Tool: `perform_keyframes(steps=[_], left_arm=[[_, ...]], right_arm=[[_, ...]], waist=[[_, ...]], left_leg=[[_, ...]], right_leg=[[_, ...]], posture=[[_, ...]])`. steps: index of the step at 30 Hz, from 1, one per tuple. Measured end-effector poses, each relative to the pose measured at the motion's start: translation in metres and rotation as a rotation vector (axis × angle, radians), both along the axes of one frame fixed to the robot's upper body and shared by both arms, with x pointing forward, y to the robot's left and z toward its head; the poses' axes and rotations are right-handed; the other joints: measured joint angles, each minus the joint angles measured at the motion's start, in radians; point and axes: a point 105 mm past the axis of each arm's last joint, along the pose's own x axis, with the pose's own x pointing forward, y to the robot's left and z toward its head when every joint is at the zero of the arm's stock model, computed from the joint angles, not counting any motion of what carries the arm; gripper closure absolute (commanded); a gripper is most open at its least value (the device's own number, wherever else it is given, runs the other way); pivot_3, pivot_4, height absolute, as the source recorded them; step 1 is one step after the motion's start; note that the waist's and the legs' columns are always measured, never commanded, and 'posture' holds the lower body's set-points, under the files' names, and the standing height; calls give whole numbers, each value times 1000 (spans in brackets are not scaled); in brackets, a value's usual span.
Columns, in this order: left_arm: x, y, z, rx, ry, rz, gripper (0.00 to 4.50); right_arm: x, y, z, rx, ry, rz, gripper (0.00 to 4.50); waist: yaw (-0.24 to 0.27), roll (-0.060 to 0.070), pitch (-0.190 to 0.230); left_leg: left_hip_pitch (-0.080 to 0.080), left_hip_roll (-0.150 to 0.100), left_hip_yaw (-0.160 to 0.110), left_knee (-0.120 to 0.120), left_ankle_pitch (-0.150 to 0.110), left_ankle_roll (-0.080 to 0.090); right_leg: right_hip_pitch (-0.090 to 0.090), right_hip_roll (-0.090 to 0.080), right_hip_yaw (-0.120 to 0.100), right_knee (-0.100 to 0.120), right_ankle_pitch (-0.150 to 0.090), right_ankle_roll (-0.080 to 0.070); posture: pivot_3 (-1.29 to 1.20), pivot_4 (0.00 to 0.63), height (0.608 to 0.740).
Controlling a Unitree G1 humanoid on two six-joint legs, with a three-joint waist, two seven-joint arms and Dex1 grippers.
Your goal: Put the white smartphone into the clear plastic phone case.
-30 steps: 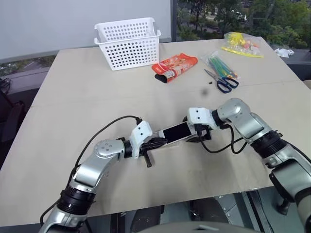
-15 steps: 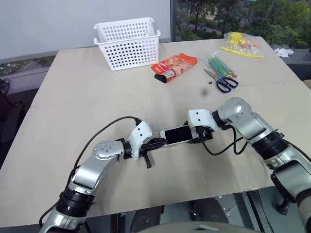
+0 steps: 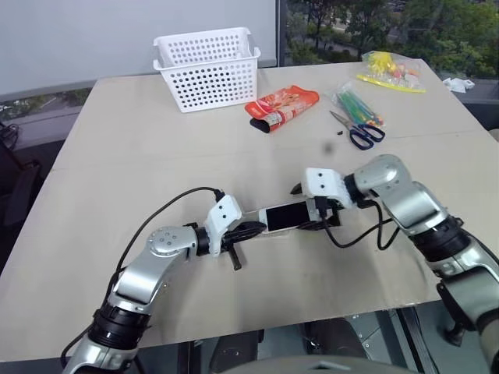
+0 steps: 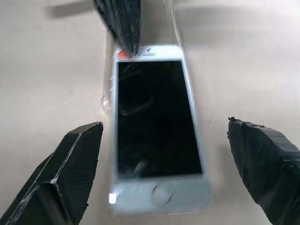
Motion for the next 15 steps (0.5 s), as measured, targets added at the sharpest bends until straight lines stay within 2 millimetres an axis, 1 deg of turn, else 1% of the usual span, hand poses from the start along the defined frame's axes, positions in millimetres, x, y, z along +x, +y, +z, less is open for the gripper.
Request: perform_keyframes(steps=[1, 3, 4, 5, 6, 7, 9, 12, 13, 15], left_arm=[[0, 0, 0, 0, 1, 1, 4500], [0, 1, -1, 1, 3, 3, 4500], [0, 1, -1, 1, 3, 3, 4500], [0, 1, -1, 1, 2, 4, 4500], [0, 1, -1, 1, 3, 3, 4500], [0, 1, -1, 1, 3, 3, 4500], [1, 1, 0, 2, 1, 3, 4500], [1, 1, 0, 2, 0, 3, 4500], [1, 1, 0, 2, 1, 2, 4500], [1, 1, 0, 2, 0, 1, 4500]], right_arm=[[1, -5, 4, 6, 1, -20, 16], [3, -16, 14, 23, -2, -68, 582], [3, -20, 14, 22, 1, -84, 794], [4, -29, 9, 8, 13, -117, 1295], [4, -32, 6, 1, 24, -133, 1529], [4, -35, 3, -1, 33, -151, 1953], [8, -37, 0, -5, 19, -185, 2772], [18, -37, -3, -22, -49, -220, 4170], [20, -33, -5, -25, -72, -220, 4385], [21, -22, -8, -19, -96, -197, 4385]], waist=[[-2, 0, 0], [-3, 0, 0], [-3, 0, 0], [-2, 0, 0], [-2, 0, 0], [-3, 0, 0], [-4, 0, 0], [-5, 0, 0], [-5, 0, 0], [-5, 0, 0]], left_leg=[[0, 0, 0, 0, 0, 0], [1, 1, 0, 0, 0, 0], [1, 1, 0, 0, 0, 0], [1, 1, 0, 0, 0, 0], [1, 1, 0, 0, 0, 0], [1, 1, 0, 0, 0, 0], [1, 1, 1, 0, 0, 0], [1, 1, 1, 0, 0, 0], [1, 1, 1, 0, 0, 0], [1, 1, 1, -1, 0, 0]], right_leg=[[0, 0, 0, 0, 0, 0], [0, 0, 0, 0, 0, 0], [0, 0, -1, 0, 0, 0], [0, 1, -1, 0, 0, 0], [0, 1, -2, 0, 0, 0], [0, 0, -1, 0, 0, 0], [0, 0, 0, 0, 0, 0], [0, 1, 0, 0, 0, 0], [0, 1, 0, 0, 0, 0], [0, 1, 0, 0, 0, 0]], posture=[[0, 150, 740], [0, 150, 740], [0, 150, 740], [0, 150, 740], [0, 150, 740], [0, 150, 740], [0, 150, 740], [0, 150, 740], [0, 150, 740], [0, 150, 740]])
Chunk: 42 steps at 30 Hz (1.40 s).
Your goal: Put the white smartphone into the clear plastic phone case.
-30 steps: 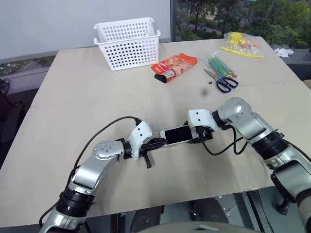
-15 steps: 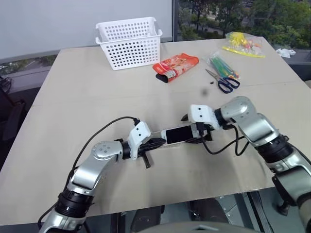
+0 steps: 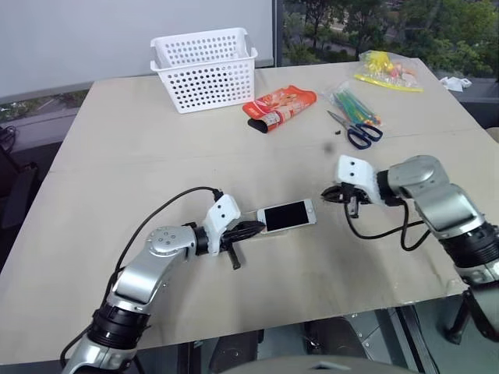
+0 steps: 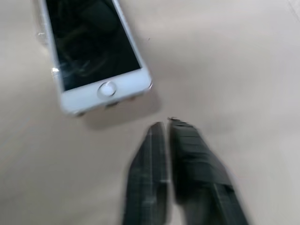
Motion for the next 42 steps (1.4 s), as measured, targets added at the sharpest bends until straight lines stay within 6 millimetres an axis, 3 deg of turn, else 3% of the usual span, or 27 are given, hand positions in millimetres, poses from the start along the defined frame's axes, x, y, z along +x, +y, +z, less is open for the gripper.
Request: perform_keyframes(steps=[10, 23, 25, 29, 30, 33, 38, 42], left_arm=[[0, -1, 1, 5, 1, -2, 4500], [-10, 9, 1, 69, 19, -1, 4500], [-10, 10, 0, 71, 26, 2, 4500], [-9, 9, 0, 68, 27, 4, 4500], [-9, 9, 0, 68, 26, 5, 4500], [-8, 9, 0, 67, 26, 7, 4500], [-9, 9, 1, 63, 26, 8, 4500], [-6, 20, 4, 70, 33, 44, 4500]], right_arm=[[-15, 37, -6, -4, -18, 140, 4385], [-28, 48, -7, 45, 20, 170, 4385], [-18, 51, 2, 80, -8, 139, 4385], [18, 45, 42, 180, -159, -3, 4385], [20, 46, 42, 186, -165, -12, 4385], [20, 54, 24, 160, -143, -8, 4385], [2, 68, 1, 127, -61, 76, 4385], [-3, 44, 5, 81, -23, 106, 3145]], waist=[[1, 0, 0], [0, 0, 0], [-1, 0, 1], [0, 1, 1], [0, 1, 1], [0, 1, 1], [-1, 2, 1], [1, 2, 2]], left_leg=[[-1, 0, -1, 0, 0, 0], [-1, 0, -1, -1, 0, 0], [0, 0, -1, -1, 0, 0], [0, 0, -1, -1, 0, 0], [0, 0, -1, -1, 0, 0], [-1, 0, -2, -3, 0, 0], [-2, 0, -2, -3, 0, 0], [-3, 0, -3, -3, 0, 0]], right_leg=[[0, 0, -1, -1, 0, 0], [0, 0, -1, -1, 0, 0], [0, 0, -1, -1, 0, 0], [0, 0, -1, -1, 0, 0], [0, 0, -1, -1, 0, 0], [-1, 0, -2, -1, 0, 0], [-1, 0, -1, -3, 0, 0], [-1, 0, -4, -5, 0, 0]], posture=[[0, 150, 740], [0, 150, 740], [0, 150, 740], [0, 150, 740], [0, 150, 740], [0, 150, 740], [0, 150, 740], [0, 150, 740]])
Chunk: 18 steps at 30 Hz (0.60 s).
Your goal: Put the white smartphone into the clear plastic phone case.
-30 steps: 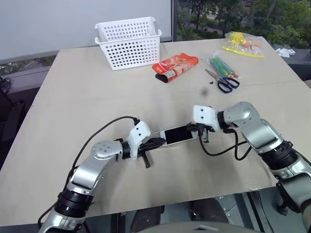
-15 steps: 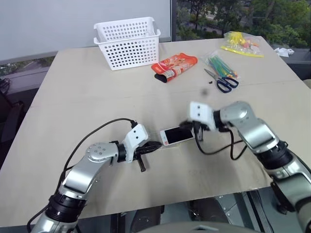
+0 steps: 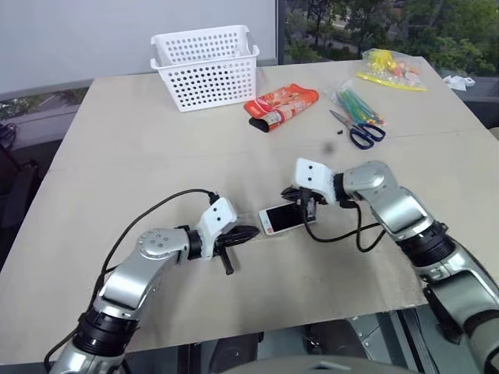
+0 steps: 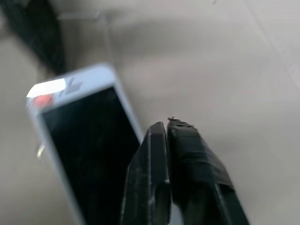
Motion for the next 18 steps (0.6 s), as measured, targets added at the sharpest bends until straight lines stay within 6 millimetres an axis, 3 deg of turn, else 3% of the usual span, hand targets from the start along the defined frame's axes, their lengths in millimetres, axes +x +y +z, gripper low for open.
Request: perform_keyframes(steps=[2, 6, 7, 11, 18], left_arm=[[1, 5, 1, 14, -2, 11, 4500], [2, 7, 1, 14, 0, 8, 4500], [2, 7, 2, 15, 0, 8, 4500], [2, 17, 6, 38, -8, 20, 4500], [-3, 31, 7, 66, -9, 39, 4500]], right_arm=[[-4, -15, 2, -19, 46, 18, 2096], [-11, -25, -6, -71, 102, 89, 325], [-11, -26, -10, -90, 109, 95, 63], [-8, -20, -29, -108, 129, 151, 63], [10, 1, -31, -124, 79, 227, 63]], waist=[[-1, 0, 1], [-7, 1, 1], [-7, 1, 1], [-10, 1, 1], [-12, 0, 2]], left_leg=[[0, 0, 0, 0, 0, 0], [0, 1, 1, 0, 0, 0], [0, 1, 1, 0, 0, 0], [0, 2, 1, 0, 0, 0], [0, 2, 2, 0, 0, 0]], right_leg=[[0, 0, 0, 0, 0, 0], [0, 1, 0, 0, 0, 0], [0, 1, 0, 0, 0, 0], [0, 2, 0, 0, 0, 0], [0, 1, 1, -1, 0, 0]], posture=[[0, 150, 740], [0, 150, 740], [0, 150, 740], [0, 150, 740], [0, 150, 740]])
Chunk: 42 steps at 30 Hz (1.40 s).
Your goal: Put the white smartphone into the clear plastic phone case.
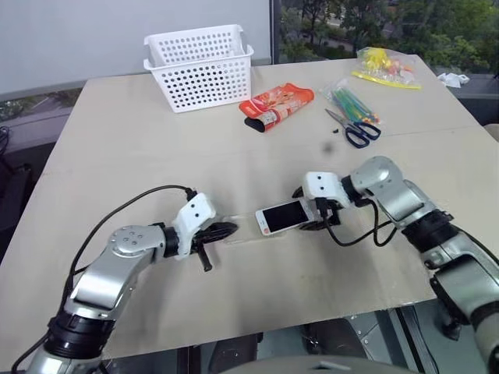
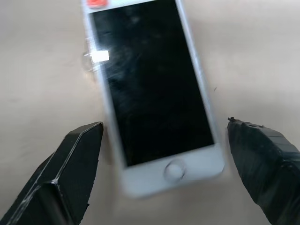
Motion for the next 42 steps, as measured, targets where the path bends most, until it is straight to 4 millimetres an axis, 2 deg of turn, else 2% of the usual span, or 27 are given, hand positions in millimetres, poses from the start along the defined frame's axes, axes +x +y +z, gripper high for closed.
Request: perform_keyframes(steps=[7, 8, 9, 11, 13, 19, 23, 26, 30, 36, 42], left_arm=[[-3, 1, 0, 1, -6, 10, 4500], [-3, 1, 0, 1, -6, 10, 4500], [-3, 1, 0, 1, -6, 10, 4500], [-3, 1, 0, 1, -6, 12, 4500], [-4, 1, 1, 1, -8, 10, 4500], [1, -4, 9, -23, -33, -2, 4500], [7, -19, 30, -135, -77, -31, 4500], [8, -23, 41, -207, -89, -28, 4500], [8, -24, 57, -278, -107, -21, 4500], [1, -37, 37, -237, -39, -66, 4500], [0, -46, 23, -183, -26, -95, 4500]], right_arm=[[2, 1, 0, -33, -26, 74, 63], [1, 0, -1, -50, -27, 84, 556], [1, 0, -1, -53, -25, 86, 556], [-1, -1, -2, -68, -11, 96, 1306], [-2, -1, -2, -77, -9, 97, 1568], [-2, -3, -1, -98, -11, 82, 1568], [-7, -4, 3, -127, -45, 60, 1568], [-11, -6, 7, -163, -82, 25, 1568], [-22, 0, 13, -189, -113, -65, 1568], [-37, 14, 9, -211, -57, -144, 1568], [-42, 20, 8, -237, -37, -174, 1568]], waist=[[1, 0, 0], [2, 0, 0], [4, 0, 0], [8, 0, 0], [9, 0, 0], [15, 0, 0], [15, 0, 0], [12, 0, 0], [7, 0, 0], [10, 0, 0], [10, 0, 0]], left_leg=[[0, 0, 0, 0, 0, 0], [0, 0, 0, 0, 0, 0], [1, 0, 0, 0, 0, 0], [1, 0, 0, 0, 0, 0], [1, 0, 0, 0, 0, 0], [0, -1, -1, 0, 0, 0], [-1, -2, -2, 1, 0, 0], [-1, -2, -3, 1, 0, 0], [-2, -1, -4, 0, 0, 0], [-2, -2, -4, 0, 0, 0], [-2, -2, -4, 0, 0, 0]], right_leg=[[0, 0, 0, 0, 0, 0], [0, 0, 0, 0, 0, 0], [0, 0, 0, 0, 0, 0], [0, 0, 0, 0, 0, 0], [0, 0, 0, 0, 0, 0], [1, -1, 0, 0, 0, 0], [0, -1, -1, 0, 0, 0], [0, -1, -1, 0, 0, 0], [-2, -1, -2, 0, 0, 0], [-1, -1, -2, 0, 0, 0], [-1, -1, -2, 0, 0, 0]], posture=[[0, 150, 740], [0, 150, 740], [0, 150, 740], [0, 150, 740], [0, 150, 740], [0, 150, 740], [0, 150, 740], [0, 150, 740], [0, 150, 740], [0, 150, 740], [0, 150, 740]])
